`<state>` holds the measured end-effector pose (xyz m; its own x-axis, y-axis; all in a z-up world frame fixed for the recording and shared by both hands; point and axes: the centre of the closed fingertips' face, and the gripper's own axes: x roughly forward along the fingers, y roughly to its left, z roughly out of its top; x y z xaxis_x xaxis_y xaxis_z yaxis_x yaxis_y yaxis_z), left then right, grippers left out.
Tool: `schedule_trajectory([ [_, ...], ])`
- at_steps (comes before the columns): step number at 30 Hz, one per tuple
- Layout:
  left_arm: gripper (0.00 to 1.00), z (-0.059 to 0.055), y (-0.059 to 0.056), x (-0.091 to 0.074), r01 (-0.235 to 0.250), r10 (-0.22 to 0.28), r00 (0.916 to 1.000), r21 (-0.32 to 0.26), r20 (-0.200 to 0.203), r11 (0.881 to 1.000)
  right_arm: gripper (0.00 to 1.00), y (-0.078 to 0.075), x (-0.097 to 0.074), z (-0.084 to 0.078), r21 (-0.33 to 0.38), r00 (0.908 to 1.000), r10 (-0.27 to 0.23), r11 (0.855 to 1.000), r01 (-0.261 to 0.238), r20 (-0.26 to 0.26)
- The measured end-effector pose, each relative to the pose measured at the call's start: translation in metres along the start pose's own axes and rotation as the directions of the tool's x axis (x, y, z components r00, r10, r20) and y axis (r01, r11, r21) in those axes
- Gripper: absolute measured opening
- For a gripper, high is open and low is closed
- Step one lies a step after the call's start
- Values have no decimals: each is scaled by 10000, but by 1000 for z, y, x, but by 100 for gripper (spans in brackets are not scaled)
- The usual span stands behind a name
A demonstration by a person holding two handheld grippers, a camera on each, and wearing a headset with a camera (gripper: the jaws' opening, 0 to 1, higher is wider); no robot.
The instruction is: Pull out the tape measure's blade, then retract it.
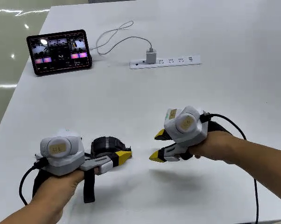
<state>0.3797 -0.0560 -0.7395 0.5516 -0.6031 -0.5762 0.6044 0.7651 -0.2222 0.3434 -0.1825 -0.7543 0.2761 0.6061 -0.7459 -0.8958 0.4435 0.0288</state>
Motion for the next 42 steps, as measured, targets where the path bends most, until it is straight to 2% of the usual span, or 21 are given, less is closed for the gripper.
schedule_trajectory([
  [1,99,-5,1,-1,25,-17,9995,238,-314,9997,35,0,-2,-1,138,10000,-23,9999,22,41],
  [3,99,-5,3,-3,152,-127,9994,812,-317,9966,37,-1,-8,-3,287,9998,-140,9995,135,157],
  [11,99,-9,5,-10,556,-494,9975,1282,-511,9902,45,-6,-22,-11,641,9990,-364,9973,346,269],
  [13,99,-8,4,-13,741,-687,9965,1246,-470,9894,47,-5,-26,-14,772,9990,-349,9965,325,294],
  [18,99,-13,5,-20,978,-879,9934,1442,-733,9847,53,-5,-36,-21,955,9986,-396,9948,361,353],
  [21,99,-11,7,-26,1092,-1010,9929,1441,-630,9835,61,-7,-43,-24,1097,9975,-559,9927,509,427],
  [24,99,-11,11,-31,1079,-984,9928,1531,-681,9823,69,-6,-48,-29,1456,9980,-448,9886,380,439],
  [28,99,-9,15,-38,1146,-1062,9923,1481,-629,9823,71,-6,-57,-34,1633,9971,-514,9857,416,558],
  [32,99,-13,18,-43,1310,-1180,9896,1759,-828,9756,86,-10,-63,-40,1793,9952,-680,9823,545,701],
  [34,99,-14,18,-45,1388,-1232,9881,1882,-921,9723,87,-9,-68,-41,1921,9950,-632,9802,474,770],
  [37,99,-15,19,-48,1410,-1227,9875,2065,-989,9682,96,-13,-75,-44,1900,9926,-875,9793,702,842],
  [42,99,-17,22,-53,1432,-1246,9875,2194,-963,9651,99,-16,-85,-55,1915,9916,-990,9781,816,832],
])
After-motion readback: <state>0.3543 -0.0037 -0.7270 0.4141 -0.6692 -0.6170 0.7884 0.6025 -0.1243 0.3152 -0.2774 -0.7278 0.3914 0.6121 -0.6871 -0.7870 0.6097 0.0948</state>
